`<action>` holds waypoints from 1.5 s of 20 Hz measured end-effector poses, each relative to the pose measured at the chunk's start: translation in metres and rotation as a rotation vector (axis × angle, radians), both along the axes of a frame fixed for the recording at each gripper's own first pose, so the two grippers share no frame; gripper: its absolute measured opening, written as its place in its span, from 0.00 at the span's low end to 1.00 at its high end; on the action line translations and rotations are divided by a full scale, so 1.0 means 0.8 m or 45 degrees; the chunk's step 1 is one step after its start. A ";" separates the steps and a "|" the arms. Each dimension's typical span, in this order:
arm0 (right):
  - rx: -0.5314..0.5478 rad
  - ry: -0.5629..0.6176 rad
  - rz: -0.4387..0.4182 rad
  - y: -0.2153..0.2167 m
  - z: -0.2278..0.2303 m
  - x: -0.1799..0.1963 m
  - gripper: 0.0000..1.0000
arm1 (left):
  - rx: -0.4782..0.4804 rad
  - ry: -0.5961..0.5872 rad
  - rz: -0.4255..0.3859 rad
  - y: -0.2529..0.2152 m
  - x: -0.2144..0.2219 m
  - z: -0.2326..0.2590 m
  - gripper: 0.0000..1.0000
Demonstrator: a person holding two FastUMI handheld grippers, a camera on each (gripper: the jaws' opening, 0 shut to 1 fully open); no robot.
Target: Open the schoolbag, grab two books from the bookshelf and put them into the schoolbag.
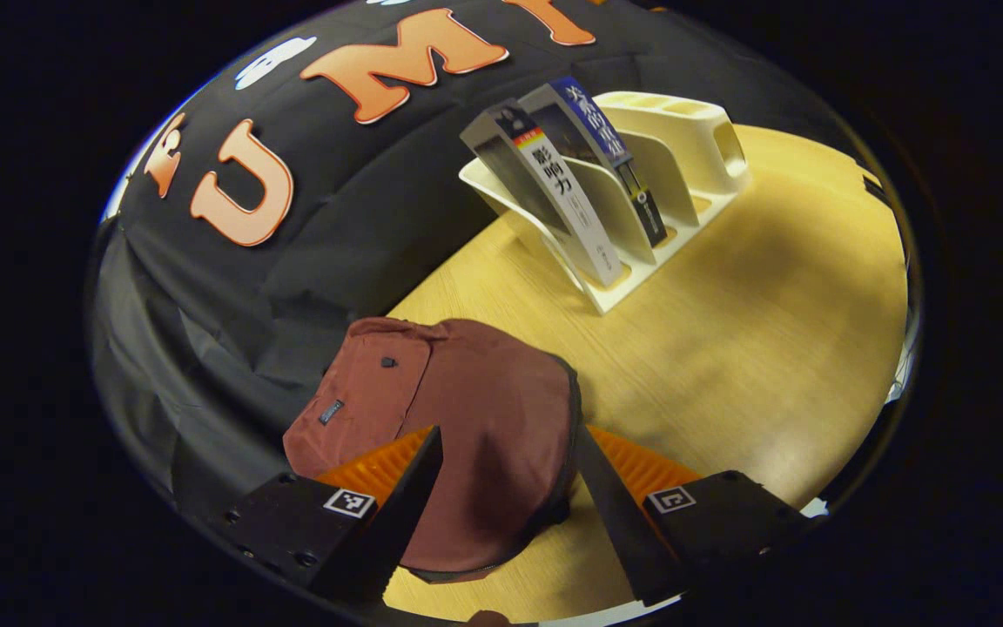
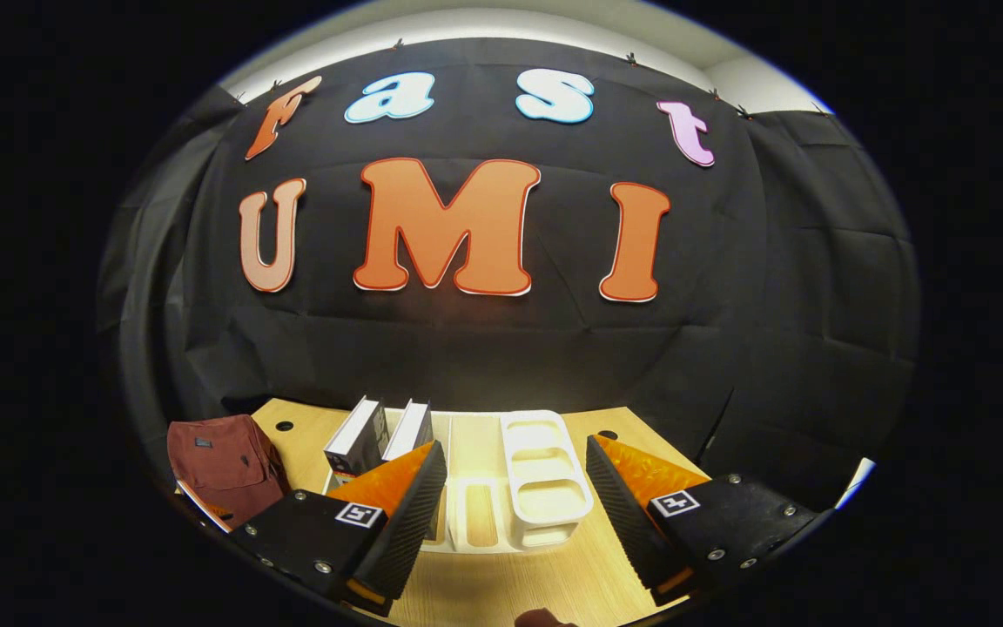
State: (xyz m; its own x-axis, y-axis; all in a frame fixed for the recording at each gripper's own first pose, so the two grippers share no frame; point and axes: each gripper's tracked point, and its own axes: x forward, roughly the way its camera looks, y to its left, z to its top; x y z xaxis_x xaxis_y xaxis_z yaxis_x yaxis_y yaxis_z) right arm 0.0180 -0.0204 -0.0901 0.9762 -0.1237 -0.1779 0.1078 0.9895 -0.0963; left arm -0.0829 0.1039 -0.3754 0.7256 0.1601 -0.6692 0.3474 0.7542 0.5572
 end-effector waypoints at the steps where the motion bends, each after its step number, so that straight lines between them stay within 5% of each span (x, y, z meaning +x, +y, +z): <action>1: -0.003 0.001 -0.015 -0.001 -0.001 0.001 0.95 | 0.018 0.026 -0.004 0.007 -0.003 -0.012 0.98; 9: -0.033 0.029 -0.131 0.002 -0.009 -0.005 0.95 | 0.119 0.130 -0.040 0.038 -0.005 -0.052 0.96; 13: -0.032 0.058 -0.082 0.009 -0.018 0.002 0.95 | 0.157 0.180 -0.056 0.032 0.000 -0.056 0.60; 14: -0.036 0.060 -0.058 0.007 -0.018 0.008 0.96 | 0.167 0.195 -0.045 0.031 0.002 -0.054 0.67; 16: -0.039 0.062 -0.021 -0.001 -0.018 0.023 0.96 | 0.149 0.208 0.015 0.029 0.002 -0.042 0.42; 17: -0.030 0.059 -0.002 -0.004 -0.018 0.031 0.96 | 0.152 0.203 0.046 0.031 0.005 -0.033 0.43; 19: -0.002 0.059 0.035 -0.011 -0.020 0.046 0.96 | 0.161 0.243 0.071 0.029 0.009 -0.028 0.16; 30: 0.096 0.157 0.250 0.006 -0.041 0.084 0.96 | 0.058 0.288 0.164 0.038 0.040 0.064 0.06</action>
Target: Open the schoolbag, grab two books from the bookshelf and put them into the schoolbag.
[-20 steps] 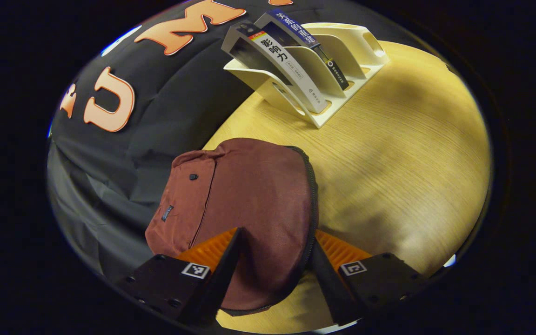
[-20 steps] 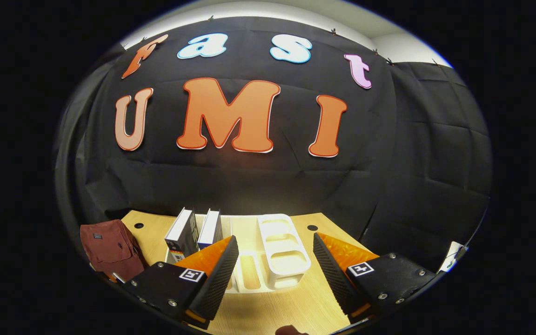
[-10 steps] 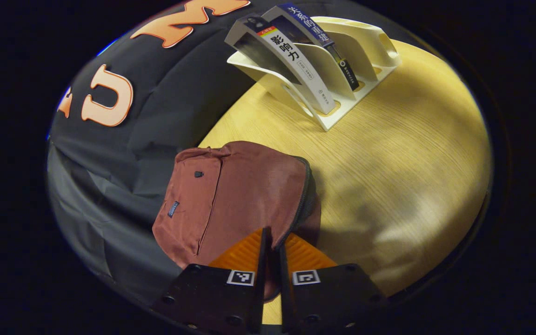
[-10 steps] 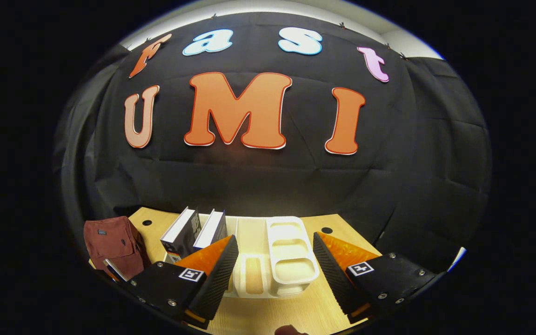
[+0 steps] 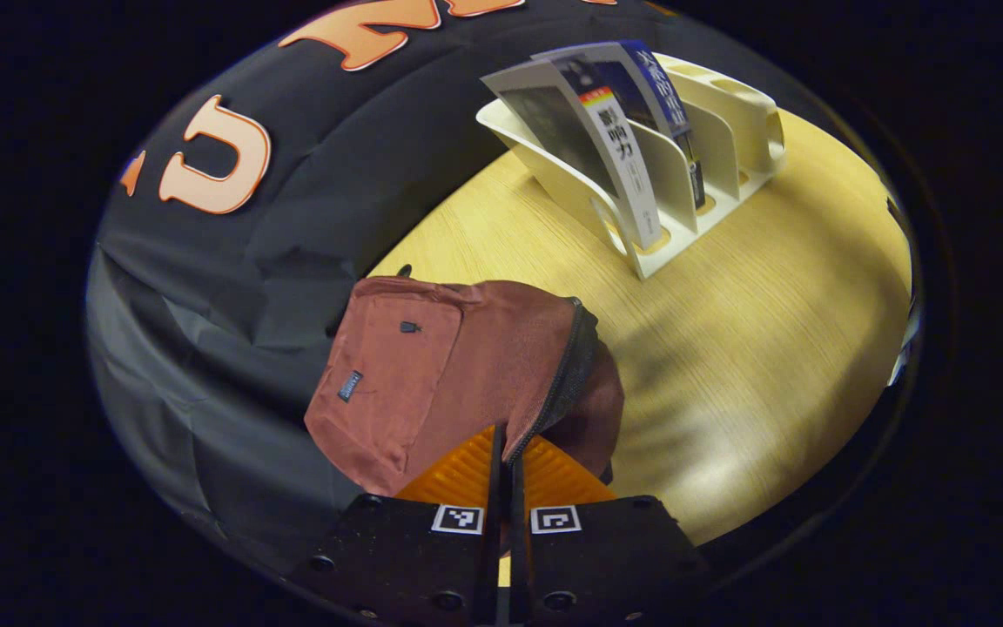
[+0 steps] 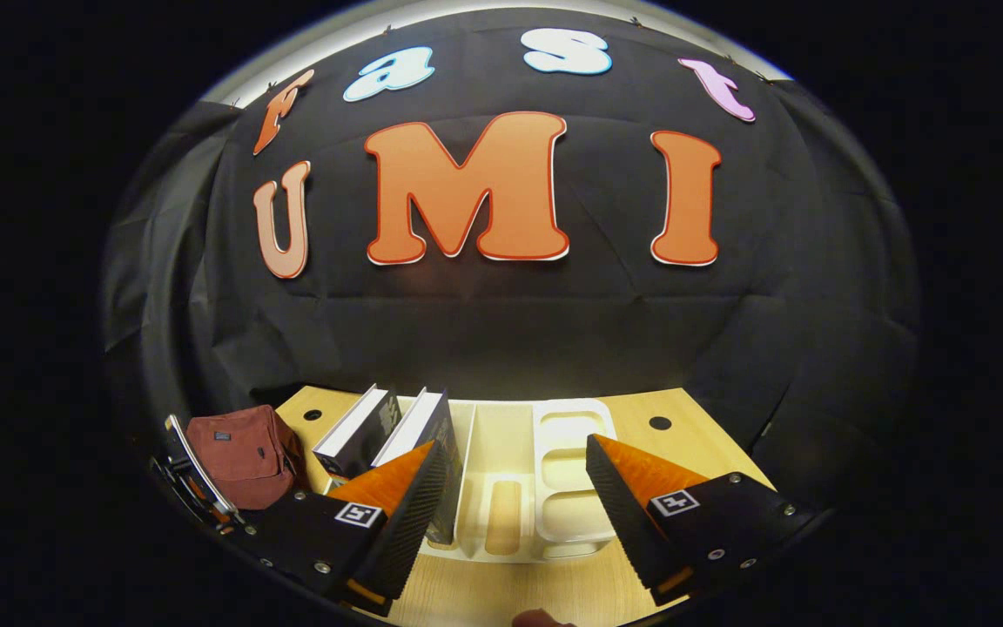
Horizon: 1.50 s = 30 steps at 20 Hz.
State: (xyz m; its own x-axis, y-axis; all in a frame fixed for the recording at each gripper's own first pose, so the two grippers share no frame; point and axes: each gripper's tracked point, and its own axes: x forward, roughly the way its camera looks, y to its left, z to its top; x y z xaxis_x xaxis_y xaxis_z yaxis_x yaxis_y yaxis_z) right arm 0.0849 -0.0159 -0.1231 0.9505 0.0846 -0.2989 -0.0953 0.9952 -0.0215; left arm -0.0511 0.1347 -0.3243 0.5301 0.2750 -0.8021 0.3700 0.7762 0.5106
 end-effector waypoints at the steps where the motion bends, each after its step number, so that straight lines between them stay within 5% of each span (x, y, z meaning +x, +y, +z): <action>1: -0.011 0.007 0.014 0.007 0.001 0.001 0.96 | -0.012 -0.003 -0.002 0.003 0.002 0.013 0.06; 15: -0.107 0.137 0.068 0.123 0.053 0.024 0.96 | -0.236 0.002 -0.165 0.083 0.078 0.117 0.04; 20: 0.040 0.396 0.184 0.182 0.046 0.036 0.96 | -0.256 0.050 -0.248 0.104 0.103 0.132 0.04; 24: -0.091 0.513 0.166 0.180 0.040 0.057 0.96 | -0.311 0.059 -0.266 0.120 0.119 0.148 0.04; 30: -0.107 0.839 0.244 0.194 0.005 0.056 0.96 | -0.338 0.103 -0.318 0.131 0.133 0.154 0.04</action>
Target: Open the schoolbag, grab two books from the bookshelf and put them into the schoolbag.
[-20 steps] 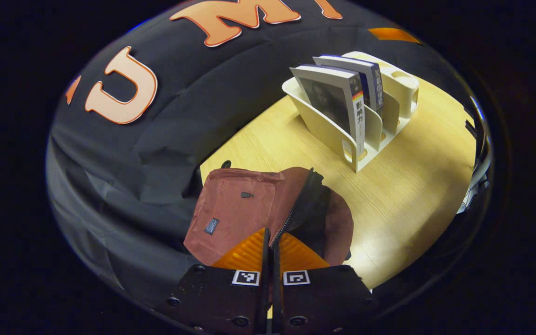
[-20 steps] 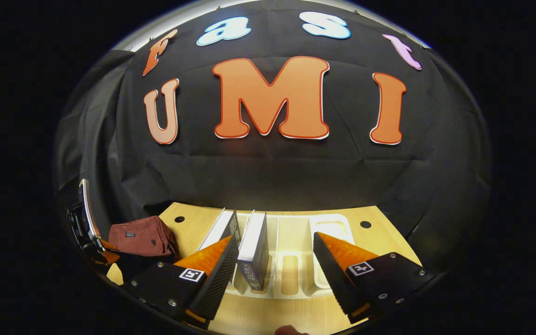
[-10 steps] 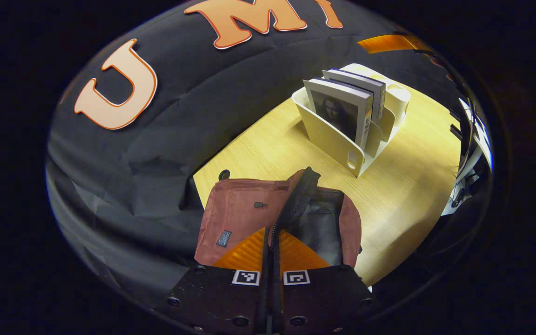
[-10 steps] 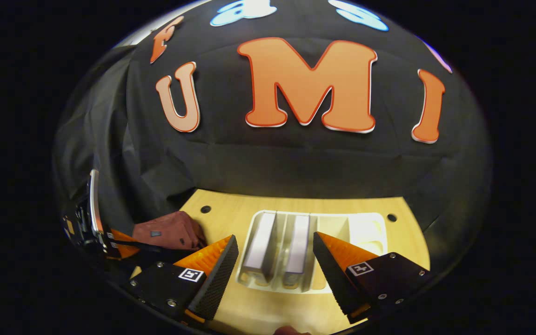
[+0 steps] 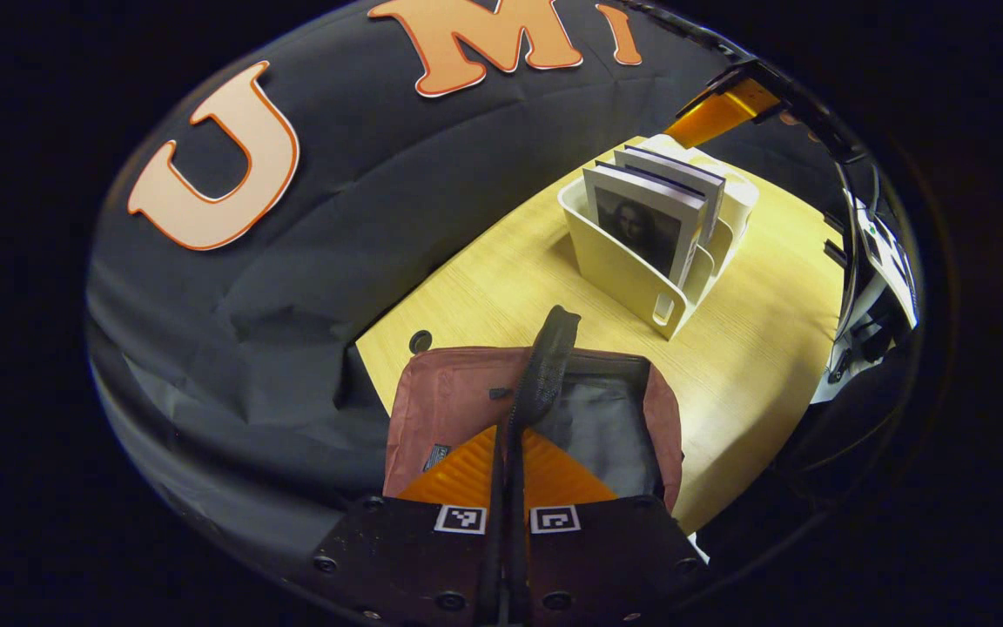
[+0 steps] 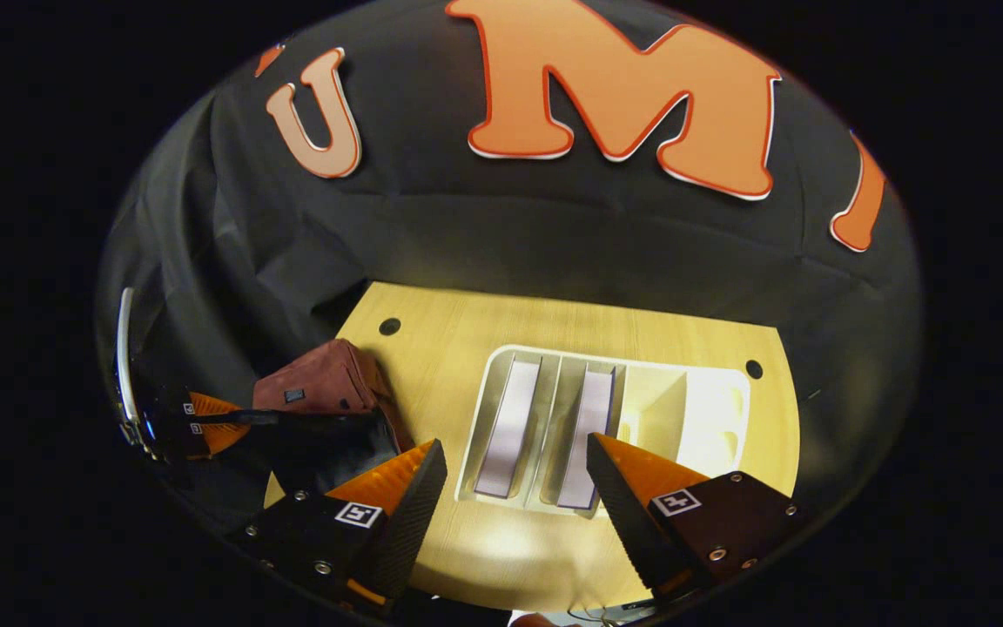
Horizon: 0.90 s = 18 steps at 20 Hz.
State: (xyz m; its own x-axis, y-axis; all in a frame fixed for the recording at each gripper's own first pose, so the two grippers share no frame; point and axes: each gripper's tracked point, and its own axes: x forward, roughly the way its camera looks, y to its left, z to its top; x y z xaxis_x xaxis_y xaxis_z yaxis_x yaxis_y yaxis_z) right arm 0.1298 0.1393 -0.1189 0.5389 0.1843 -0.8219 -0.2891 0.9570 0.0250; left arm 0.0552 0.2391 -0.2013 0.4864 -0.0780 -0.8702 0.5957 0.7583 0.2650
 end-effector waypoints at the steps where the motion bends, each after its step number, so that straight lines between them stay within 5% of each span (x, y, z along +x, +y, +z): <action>1: -0.004 0.034 -0.016 0.003 -0.006 0.002 0.96 | -0.004 0.003 -0.009 0.003 0.002 0.002 0.05; 6: 0.102 0.298 -0.065 0.033 -0.036 0.017 0.97 | -0.019 0.017 -0.036 0.009 0.008 0.002 0.05; 15: -0.066 0.490 -0.146 0.019 -0.124 0.056 0.95 | -0.082 0.041 0.011 0.017 0.008 -0.017 0.04; 18: -0.102 0.522 -0.153 0.025 -0.141 0.058 0.87 | -0.091 0.045 0.028 0.020 0.006 -0.020 0.04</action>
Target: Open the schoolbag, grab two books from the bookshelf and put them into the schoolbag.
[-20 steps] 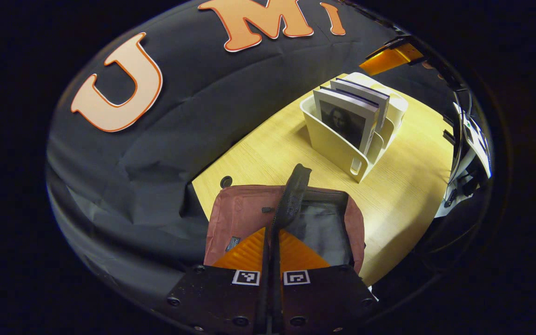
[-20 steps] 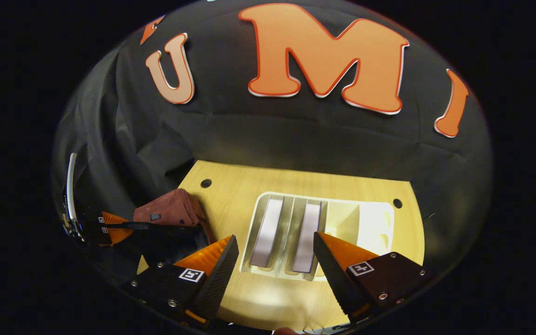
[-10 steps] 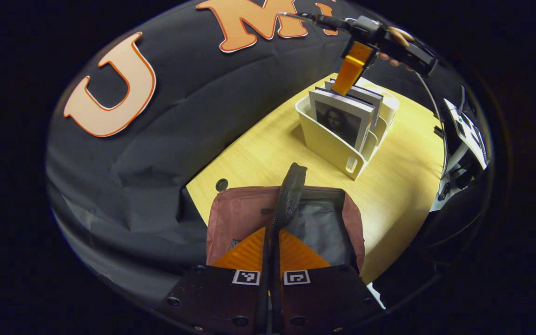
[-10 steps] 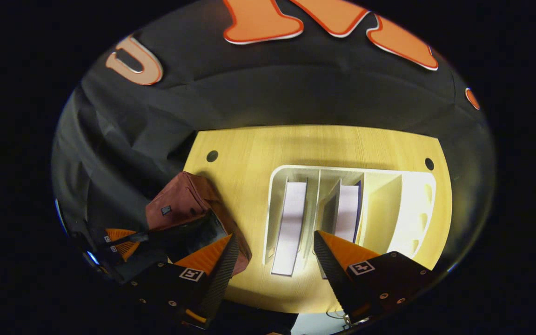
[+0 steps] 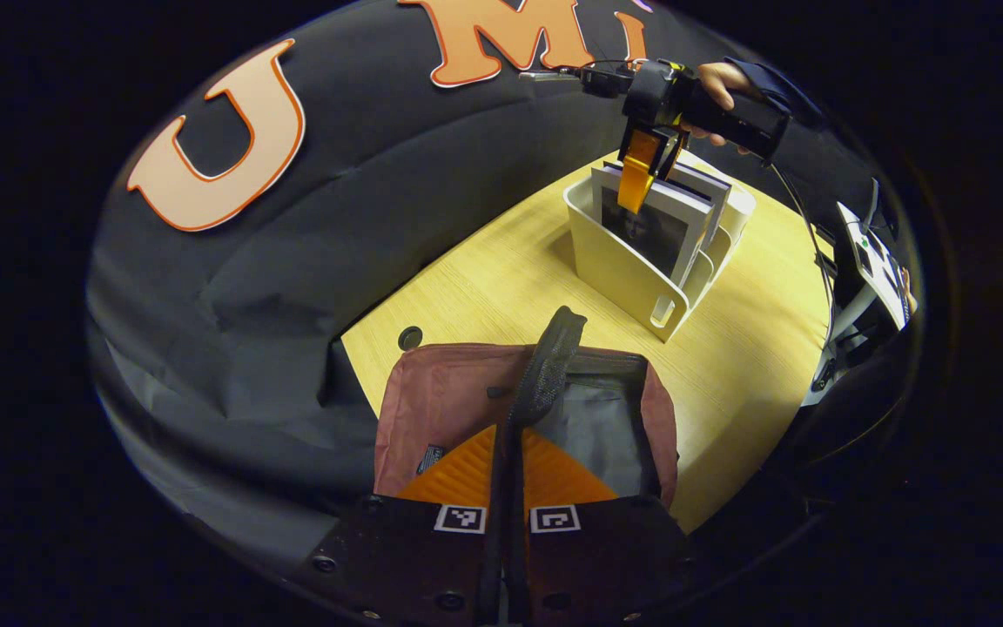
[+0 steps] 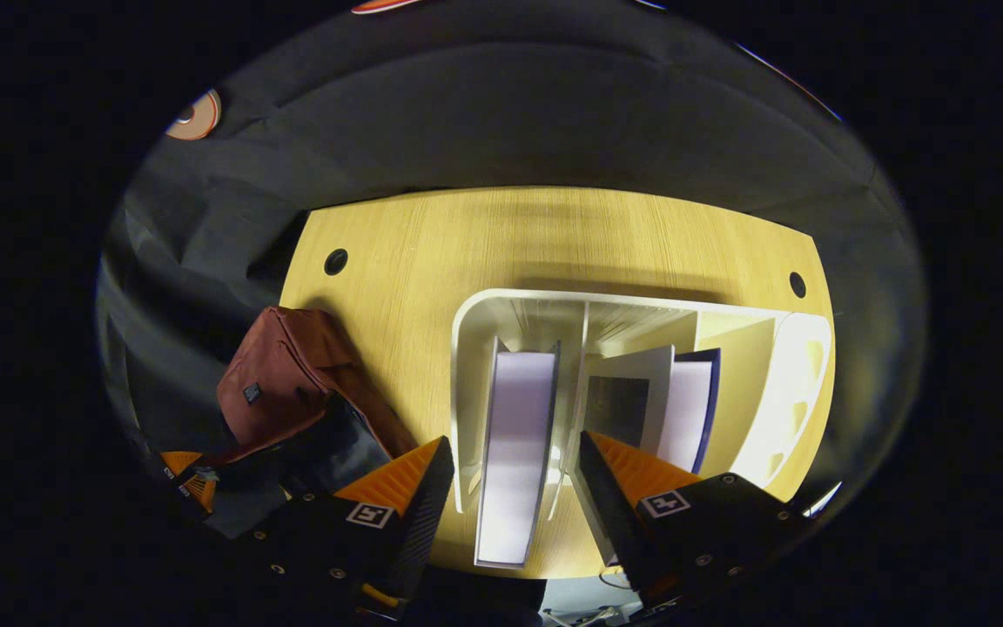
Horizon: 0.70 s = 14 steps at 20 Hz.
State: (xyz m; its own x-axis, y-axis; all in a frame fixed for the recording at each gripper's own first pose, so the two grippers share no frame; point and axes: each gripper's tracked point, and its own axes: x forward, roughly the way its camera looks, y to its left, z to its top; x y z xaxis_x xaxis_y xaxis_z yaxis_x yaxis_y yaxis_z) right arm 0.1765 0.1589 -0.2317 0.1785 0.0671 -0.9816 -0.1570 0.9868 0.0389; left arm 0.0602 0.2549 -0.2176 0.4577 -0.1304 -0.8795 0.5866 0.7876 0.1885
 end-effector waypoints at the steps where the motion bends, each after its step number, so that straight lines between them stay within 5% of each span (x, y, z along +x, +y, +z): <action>1: -0.003 0.015 0.004 0.003 -0.005 0.000 0.83 | -0.005 0.006 0.006 0.001 -0.001 -0.001 0.05; 5: -0.072 0.058 -0.012 0.001 -0.026 -0.002 0.63 | -0.016 0.016 0.026 0.003 -0.002 -0.005 0.05; 6: -0.092 0.078 -0.030 -0.003 -0.028 -0.003 0.45 | -0.018 0.016 0.027 0.002 -0.001 -0.006 0.05; 14: -0.065 0.145 -0.079 0.002 -0.008 -0.020 0.38 | -0.036 0.031 0.028 -0.001 -0.003 -0.008 0.05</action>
State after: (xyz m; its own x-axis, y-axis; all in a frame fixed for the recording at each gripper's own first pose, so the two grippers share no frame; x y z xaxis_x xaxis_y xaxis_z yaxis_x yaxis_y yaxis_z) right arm 0.1605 0.1608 -0.2382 0.0683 0.0090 -0.9976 -0.0934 0.9956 0.0026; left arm 0.0582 0.2538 -0.2243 0.4395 -0.1455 -0.8864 0.5732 0.8052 0.1521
